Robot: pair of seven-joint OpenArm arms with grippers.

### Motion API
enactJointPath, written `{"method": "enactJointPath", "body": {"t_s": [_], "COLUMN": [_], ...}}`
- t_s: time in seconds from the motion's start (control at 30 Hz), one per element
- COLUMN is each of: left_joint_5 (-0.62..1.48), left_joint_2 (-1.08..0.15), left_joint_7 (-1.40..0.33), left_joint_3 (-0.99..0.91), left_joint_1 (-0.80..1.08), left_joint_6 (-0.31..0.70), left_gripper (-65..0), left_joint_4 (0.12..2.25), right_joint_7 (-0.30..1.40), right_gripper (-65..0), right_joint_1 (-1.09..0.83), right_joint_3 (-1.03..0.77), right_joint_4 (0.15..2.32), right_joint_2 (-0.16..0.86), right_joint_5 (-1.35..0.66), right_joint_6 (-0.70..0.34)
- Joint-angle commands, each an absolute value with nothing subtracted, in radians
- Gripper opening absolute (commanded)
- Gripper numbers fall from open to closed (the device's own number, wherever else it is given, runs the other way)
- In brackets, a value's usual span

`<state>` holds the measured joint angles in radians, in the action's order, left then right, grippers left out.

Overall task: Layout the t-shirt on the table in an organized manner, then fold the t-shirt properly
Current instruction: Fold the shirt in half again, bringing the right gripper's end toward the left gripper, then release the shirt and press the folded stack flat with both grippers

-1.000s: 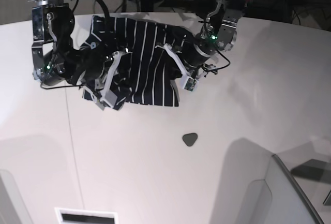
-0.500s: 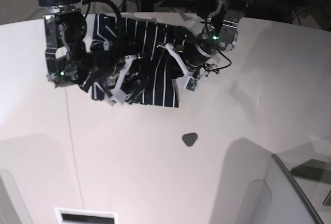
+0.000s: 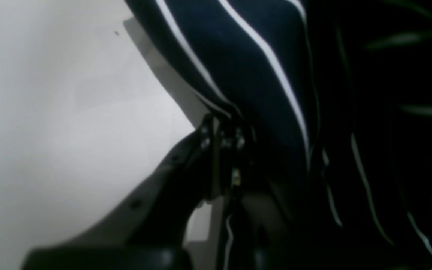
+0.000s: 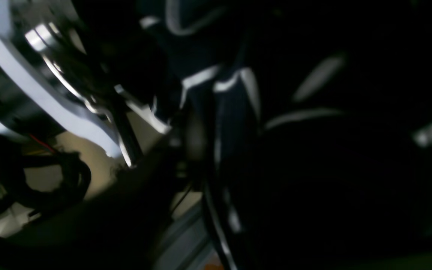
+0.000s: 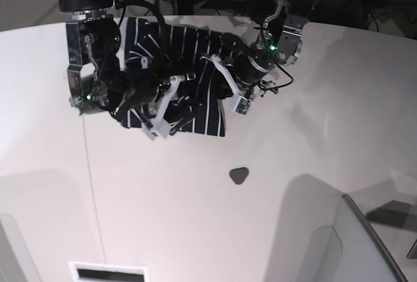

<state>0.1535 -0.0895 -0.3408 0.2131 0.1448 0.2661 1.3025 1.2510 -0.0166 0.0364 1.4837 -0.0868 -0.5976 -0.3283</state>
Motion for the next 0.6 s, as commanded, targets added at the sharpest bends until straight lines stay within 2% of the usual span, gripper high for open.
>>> {"method": "enactJointPath", "body": {"t_s": [0.0, 0.1, 0.2, 0.37, 0.57], "left_joint_5": [0.16, 0.16, 0.17, 0.17, 0.159], "left_joint_2": [-0.088, -0.09, -0.127, -0.16, -0.206], "left_joint_7": [-0.323, -0.323, -0.325, -0.346, -0.529], "left_joint_3": [0.213, 0.205, 0.203, 0.11, -0.113], "left_joint_1": [0.136, 0.137, 0.14, 0.173, 0.269], "left_joint_6": [0.274, 0.274, 0.274, 0.274, 0.274], "left_gripper": [-65.0, -65.0, -65.0, -65.0, -65.0], "left_joint_4": [1.323, 1.362, 1.415, 1.503, 1.682], "right_joint_7": [1.244, 1.248, 1.25, 1.262, 1.296], "right_gripper": [-45.3, -31.4, -23.3, -21.3, -21.2], "right_joint_1": [0.001, 0.001, 0.002, 0.01, 0.027], "right_joint_3": [0.035, 0.042, 0.044, 0.047, 0.099], "right_joint_4": [1.498, 1.498, 1.501, 1.508, 1.524], "right_joint_2": [-0.093, -0.094, -0.094, -0.094, -0.09], "right_joint_5": [-0.619, -0.619, -0.619, -0.619, -0.619], "right_joint_6": [-0.331, -0.331, -0.331, -0.337, -0.34]}}
